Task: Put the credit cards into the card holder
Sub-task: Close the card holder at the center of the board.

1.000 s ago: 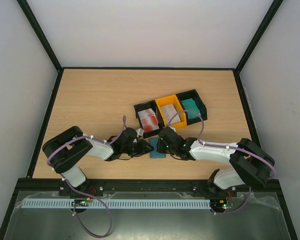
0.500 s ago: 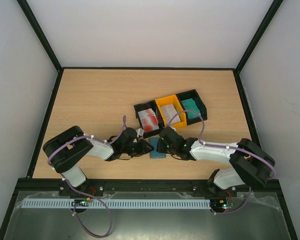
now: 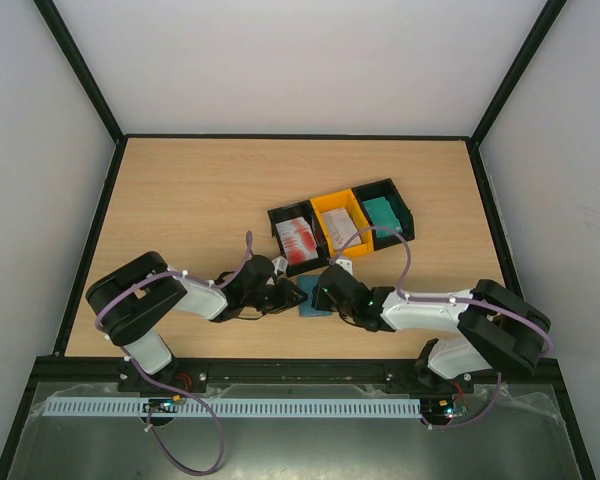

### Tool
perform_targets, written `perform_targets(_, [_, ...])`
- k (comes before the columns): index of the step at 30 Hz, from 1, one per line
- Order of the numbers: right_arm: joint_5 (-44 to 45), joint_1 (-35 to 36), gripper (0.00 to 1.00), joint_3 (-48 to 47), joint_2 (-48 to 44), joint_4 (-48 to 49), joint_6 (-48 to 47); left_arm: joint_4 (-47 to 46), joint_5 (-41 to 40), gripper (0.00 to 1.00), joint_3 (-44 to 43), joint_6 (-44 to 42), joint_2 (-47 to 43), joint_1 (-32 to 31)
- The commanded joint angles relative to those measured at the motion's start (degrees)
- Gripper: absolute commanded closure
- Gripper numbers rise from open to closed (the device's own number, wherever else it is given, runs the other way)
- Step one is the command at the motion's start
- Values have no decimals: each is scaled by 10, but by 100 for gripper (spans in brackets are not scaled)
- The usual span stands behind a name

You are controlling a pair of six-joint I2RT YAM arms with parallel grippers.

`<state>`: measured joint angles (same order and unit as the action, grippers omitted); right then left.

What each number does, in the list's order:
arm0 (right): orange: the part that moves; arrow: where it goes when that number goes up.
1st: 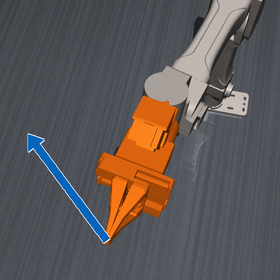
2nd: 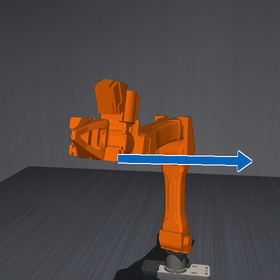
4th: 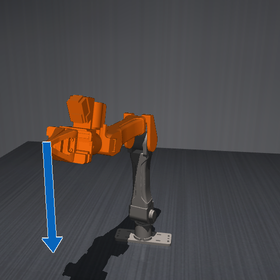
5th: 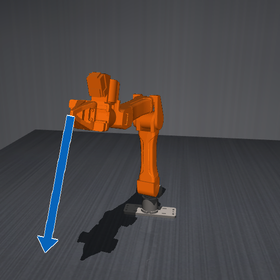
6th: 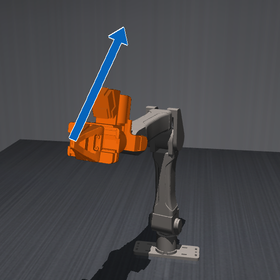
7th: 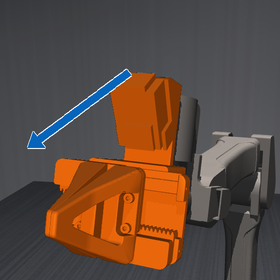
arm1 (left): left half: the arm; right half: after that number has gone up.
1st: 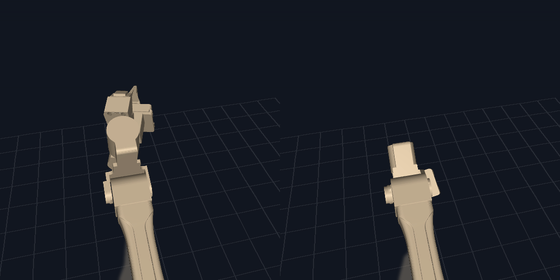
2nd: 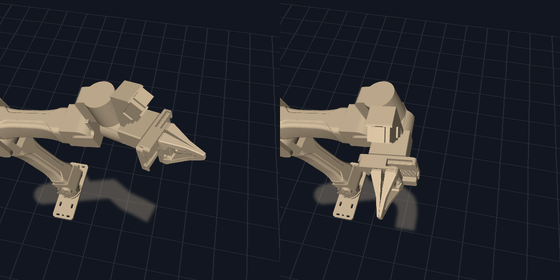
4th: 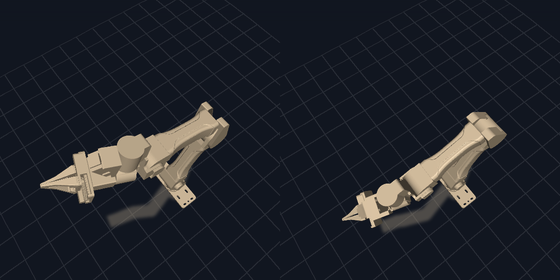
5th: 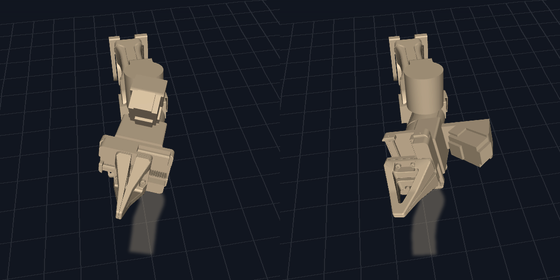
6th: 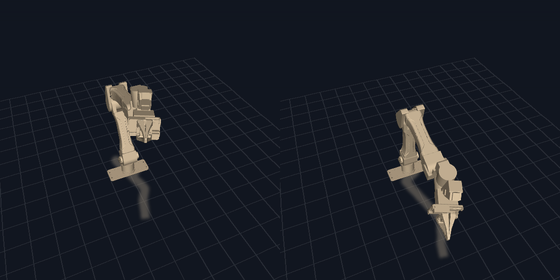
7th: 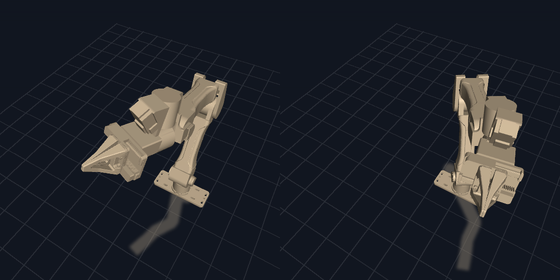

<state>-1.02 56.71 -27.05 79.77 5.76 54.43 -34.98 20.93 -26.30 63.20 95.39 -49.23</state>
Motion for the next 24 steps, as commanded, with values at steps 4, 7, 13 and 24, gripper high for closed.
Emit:
perform_targets(4, [-45,53,98,69,42,-106,36,70,-35,79,-11,-11,43,-9])
perform_targets(7, [-31,63,98,76,34,-112,38,74,-38,80,-15,-11,48,-9])
perform_targets(13, [14,96,98,79,32,-139,51,96,-52,86,-24,-14,51,-9])
perform_targets(24, [74,127,98,31,42,-178,51,102,-57,86,-25,-13,42,-10])
